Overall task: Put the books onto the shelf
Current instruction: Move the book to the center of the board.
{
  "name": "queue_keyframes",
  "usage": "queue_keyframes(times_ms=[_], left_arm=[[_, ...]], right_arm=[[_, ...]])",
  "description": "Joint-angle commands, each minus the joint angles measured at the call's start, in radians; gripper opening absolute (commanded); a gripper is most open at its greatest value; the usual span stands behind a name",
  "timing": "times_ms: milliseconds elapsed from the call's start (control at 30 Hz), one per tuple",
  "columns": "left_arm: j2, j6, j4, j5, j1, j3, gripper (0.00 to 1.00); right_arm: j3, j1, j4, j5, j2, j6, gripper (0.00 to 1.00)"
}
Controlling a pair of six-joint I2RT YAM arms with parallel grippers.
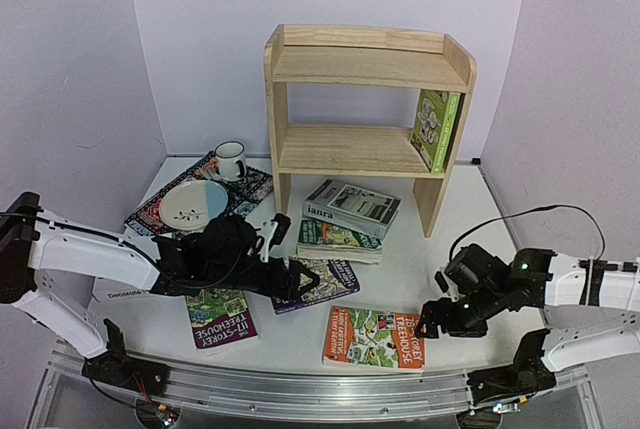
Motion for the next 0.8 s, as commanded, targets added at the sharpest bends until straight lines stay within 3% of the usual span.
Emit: queue_keyframes(times_ms=[0,200,367,500,767], left_arm=[[0.019,-0.057,0.025,0.103,-0.023,0.022,0.91],[0.094,-0.156,0.019,0.160,-0.089,0.046,0.87],[0.186,-0.174,0.018,0.254,-0.099,0.103,0.67],[0.226,-0.181,0.017,0.262,-0.125,0.111,0.65],[0.249,-0.184,0.010,0.243,-0.128,0.109,0.66]], right_arm=[[-0.019,0.017,-0.124,0.015,-0.024,0.077,0.87],[-0.051,0.032,-0.047,0.000,0.001,0.090,0.79],[-0.061,0.032,0.101,-0.024,0.082,0.121,0.67],[-0.109,0.034,0.201,-0.035,0.092,0.172,0.55],[-0.107,0.034,0.234,0.039,0.100,0.172,0.37]])
